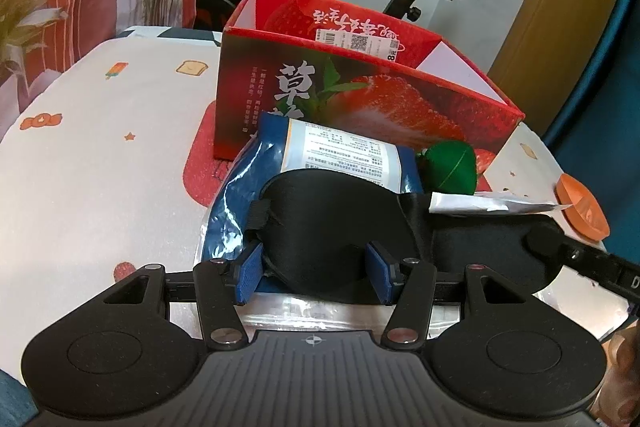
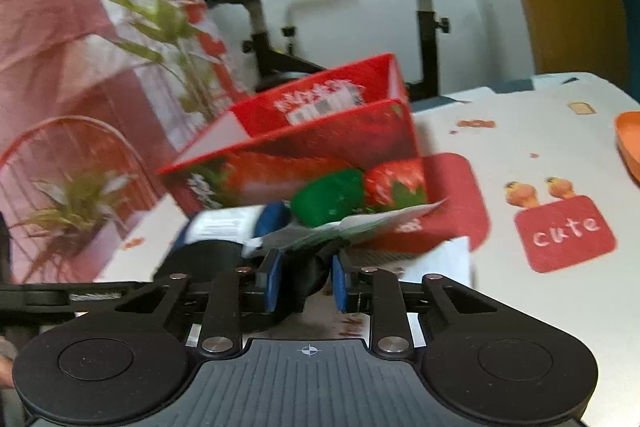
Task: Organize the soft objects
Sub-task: 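Close the left gripper on the black eye mask while the right gripper grasps its other end, then lift the black eye mask with both grippers and carry it over the red box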
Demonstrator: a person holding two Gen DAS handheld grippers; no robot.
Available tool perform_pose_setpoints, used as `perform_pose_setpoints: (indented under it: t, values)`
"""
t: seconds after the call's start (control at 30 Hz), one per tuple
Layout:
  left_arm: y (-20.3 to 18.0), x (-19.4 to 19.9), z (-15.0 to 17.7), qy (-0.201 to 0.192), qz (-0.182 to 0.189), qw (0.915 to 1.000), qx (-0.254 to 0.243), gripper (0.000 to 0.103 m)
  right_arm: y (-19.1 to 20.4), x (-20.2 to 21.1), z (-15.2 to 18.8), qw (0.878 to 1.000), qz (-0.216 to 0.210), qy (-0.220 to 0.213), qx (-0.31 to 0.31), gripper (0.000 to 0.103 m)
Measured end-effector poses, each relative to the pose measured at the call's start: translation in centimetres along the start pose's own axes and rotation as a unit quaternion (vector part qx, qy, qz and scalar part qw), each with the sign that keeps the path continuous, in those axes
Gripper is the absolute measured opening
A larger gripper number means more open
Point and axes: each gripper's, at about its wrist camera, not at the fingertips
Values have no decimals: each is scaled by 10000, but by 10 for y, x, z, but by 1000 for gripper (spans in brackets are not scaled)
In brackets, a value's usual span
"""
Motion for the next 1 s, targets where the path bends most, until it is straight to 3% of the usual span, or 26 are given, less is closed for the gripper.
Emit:
perform_pose_setpoints:
  t: [0.1, 0.3, 0.63, 0.87, 1.0]
  values:
    - [1, 1, 0, -3, 23, 10000, 42, 58, 2, -3, 2, 9999, -87, 91, -19, 13]
    - [7, 1, 0, -5, 90, 9997, 224, 58, -8, -10, 8, 9991, 277, 283, -134, 14]
    - [22, 7, -6, -330, 494, 9930, 1018, 57, -13, -21, 22, 9974, 436, 568, 12, 14]
    - [36, -3, -9, -250, 156, 9909, 1315, 57, -12, -23, 24, 9969, 443, 630, 135, 14]
    - [31, -8, -11, -304, 168, 9927, 1157, 57, -14, -25, 24, 9968, 440, 651, 160, 14]
Point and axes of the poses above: each gripper's, at about its wrist camera, not at the fingertips, and x roughly against the way its jaws point, y to its left, z to its underside, and after that the axes turned 14 degrees about -y, right-handed
